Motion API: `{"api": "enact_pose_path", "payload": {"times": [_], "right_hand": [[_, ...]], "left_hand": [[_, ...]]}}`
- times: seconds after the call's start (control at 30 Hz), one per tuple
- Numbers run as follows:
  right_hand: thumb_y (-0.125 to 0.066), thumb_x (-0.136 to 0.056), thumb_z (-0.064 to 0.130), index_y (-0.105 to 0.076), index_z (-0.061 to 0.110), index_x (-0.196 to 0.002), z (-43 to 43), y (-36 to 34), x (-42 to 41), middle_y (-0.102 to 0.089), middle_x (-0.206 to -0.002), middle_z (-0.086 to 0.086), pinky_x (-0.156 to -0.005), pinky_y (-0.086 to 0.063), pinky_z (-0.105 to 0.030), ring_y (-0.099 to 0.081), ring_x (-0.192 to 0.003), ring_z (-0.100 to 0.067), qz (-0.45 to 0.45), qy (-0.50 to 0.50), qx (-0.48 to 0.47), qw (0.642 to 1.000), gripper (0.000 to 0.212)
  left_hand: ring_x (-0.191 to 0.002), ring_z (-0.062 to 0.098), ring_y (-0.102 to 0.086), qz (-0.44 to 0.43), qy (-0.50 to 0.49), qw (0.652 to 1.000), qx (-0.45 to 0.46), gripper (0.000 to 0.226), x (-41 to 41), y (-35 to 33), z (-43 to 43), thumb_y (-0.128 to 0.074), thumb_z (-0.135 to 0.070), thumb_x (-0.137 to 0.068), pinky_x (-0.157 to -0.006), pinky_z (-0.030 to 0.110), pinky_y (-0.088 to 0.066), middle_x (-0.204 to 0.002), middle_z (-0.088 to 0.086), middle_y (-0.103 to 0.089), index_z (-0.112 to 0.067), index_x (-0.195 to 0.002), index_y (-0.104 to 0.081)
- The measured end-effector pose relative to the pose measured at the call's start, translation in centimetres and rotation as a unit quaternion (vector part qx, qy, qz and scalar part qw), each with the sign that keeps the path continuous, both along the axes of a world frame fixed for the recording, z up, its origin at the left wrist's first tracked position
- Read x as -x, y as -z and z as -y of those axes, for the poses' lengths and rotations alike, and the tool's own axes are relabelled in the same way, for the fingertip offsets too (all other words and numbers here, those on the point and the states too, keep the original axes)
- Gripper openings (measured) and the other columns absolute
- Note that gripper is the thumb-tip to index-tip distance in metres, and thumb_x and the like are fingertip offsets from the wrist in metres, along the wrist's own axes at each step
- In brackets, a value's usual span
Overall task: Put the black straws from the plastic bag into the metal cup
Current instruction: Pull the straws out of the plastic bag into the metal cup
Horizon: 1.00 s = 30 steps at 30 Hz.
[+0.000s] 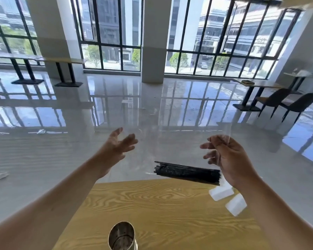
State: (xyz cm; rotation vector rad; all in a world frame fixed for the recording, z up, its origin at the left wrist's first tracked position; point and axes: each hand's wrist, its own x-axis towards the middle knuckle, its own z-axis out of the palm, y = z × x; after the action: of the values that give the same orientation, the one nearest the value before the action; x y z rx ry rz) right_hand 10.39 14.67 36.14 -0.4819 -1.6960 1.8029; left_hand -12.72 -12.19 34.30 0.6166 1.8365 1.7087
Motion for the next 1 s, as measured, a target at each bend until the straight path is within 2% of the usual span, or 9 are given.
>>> {"api": "enact_pose_path", "payload": {"times": [0.03, 0.1, 0.17, 0.33, 0.43, 0.57, 0.67, 0.77, 1.0], "right_hand": [[-0.058, -0.107, 0.020, -0.066, 0.009, -0.103, 0.0, -0.1, 0.0, -0.081, -0.093, -0.017, -0.052, -0.055, -0.030, -0.070, -0.060, -0.023, 0.002, 0.009, -0.003, 1.000, 0.014], [-0.057, -0.109, 0.019, -0.066, 0.010, -0.103, -0.2, -0.1, -0.3, -0.081, -0.092, -0.015, -0.052, -0.055, -0.029, -0.069, -0.059, -0.022, 0.011, 0.029, -0.007, 0.999, 0.014], [-0.057, -0.110, 0.019, -0.066, 0.011, -0.103, -0.4, 0.2, -0.8, -0.082, -0.090, -0.012, -0.053, -0.056, -0.029, -0.069, -0.059, -0.020, 0.024, 0.060, -0.008, 0.998, 0.014], [-0.056, -0.111, 0.019, -0.067, 0.013, -0.101, -1.3, 1.3, -2.2, -0.081, -0.088, -0.011, -0.052, -0.054, -0.030, -0.069, -0.059, -0.020, 0.031, 0.118, 0.023, 0.992, 0.016], [-0.056, -0.111, 0.018, -0.067, 0.014, -0.100, -1.6, 1.6, -2.7, -0.082, -0.089, -0.012, -0.049, -0.054, -0.028, -0.069, -0.058, -0.019, 0.024, 0.124, 0.038, 0.991, 0.016], [-0.058, -0.110, 0.019, -0.068, 0.014, -0.102, -1.9, 1.8, -3.0, -0.082, -0.091, -0.013, -0.048, -0.055, -0.028, -0.070, -0.058, -0.019, 0.021, 0.134, 0.043, 0.990, 0.014], [-0.057, -0.111, 0.019, -0.068, 0.014, -0.101, -1.9, 2.1, -3.1, -0.082, -0.091, -0.013, -0.049, -0.055, -0.028, -0.071, -0.059, -0.020, 0.026, 0.138, 0.043, 0.989, 0.015], [-0.057, -0.110, 0.019, -0.067, 0.016, -0.099, -1.8, 2.2, -3.0, -0.082, -0.090, -0.013, -0.049, -0.056, -0.029, -0.071, -0.058, -0.020, 0.020, 0.140, 0.049, 0.989, 0.016], [-0.056, -0.111, 0.021, -0.067, 0.017, -0.100, -1.4, 1.9, -2.8, -0.082, -0.090, -0.011, -0.051, -0.057, -0.029, -0.071, -0.060, -0.021, 0.015, 0.121, 0.015, 0.992, 0.016]], "left_hand": [[-0.114, 0.017, -0.074, -0.009, 0.009, 1.000, 0.007, 0.119, -0.3, 0.3, -0.5, -0.090, -0.052, -0.077, -0.101, 0.039, -0.050, -0.119, 0.006, -0.080, -0.027, -0.166, -0.014], [-0.093, 0.020, -0.080, -0.031, 0.007, 0.999, 0.019, 0.106, -0.8, 0.9, -1.5, -0.082, -0.004, -0.089, -0.088, 0.030, -0.057, -0.100, 0.011, -0.083, -0.022, -0.167, -0.012], [-0.083, 0.025, -0.081, -0.042, -0.008, 0.999, 0.013, 0.098, -1.0, 1.1, -2.2, -0.071, 0.010, -0.092, -0.090, 0.040, -0.056, -0.089, 0.012, -0.082, -0.021, -0.167, -0.017], [-0.094, 0.030, -0.080, -0.081, -0.019, 0.997, -0.002, 0.104, -0.9, -0.6, -2.3, -0.075, -0.005, -0.086, -0.103, 0.061, -0.052, -0.092, 0.009, -0.082, -0.030, -0.166, -0.014], [-0.100, 0.035, -0.078, -0.088, -0.027, 0.996, -0.009, 0.109, -1.3, -1.9, -2.1, -0.070, -0.015, -0.075, -0.101, 0.048, -0.052, -0.087, 0.007, -0.082, -0.029, -0.166, -0.014], [-0.094, 0.025, -0.081, -0.102, -0.059, 0.993, -0.030, 0.090, -1.9, -2.8, -1.9, -0.059, 0.006, -0.093, -0.100, 0.049, -0.052, -0.087, 0.011, -0.073, -0.027, -0.166, -0.018], [-0.089, 0.030, -0.080, -0.071, 0.021, 0.996, -0.051, 0.077, -3.0, -4.3, -1.5, -0.061, 0.008, -0.094, -0.102, 0.051, -0.059, -0.087, 0.014, -0.071, -0.019, -0.160, -0.032], [-0.083, 0.029, -0.078, -0.015, 0.063, 0.991, -0.116, 0.071, -3.2, -5.9, -1.0, -0.063, 0.002, -0.087, -0.095, 0.045, -0.063, -0.082, 0.008, -0.073, -0.023, -0.151, -0.043], [-0.078, 0.031, -0.077, -0.012, 0.020, 0.996, -0.081, 0.063, -2.7, -4.3, 0.7, -0.052, 0.012, -0.098, -0.083, 0.036, -0.064, -0.078, 0.010, -0.068, -0.019, -0.152, -0.042]]}}
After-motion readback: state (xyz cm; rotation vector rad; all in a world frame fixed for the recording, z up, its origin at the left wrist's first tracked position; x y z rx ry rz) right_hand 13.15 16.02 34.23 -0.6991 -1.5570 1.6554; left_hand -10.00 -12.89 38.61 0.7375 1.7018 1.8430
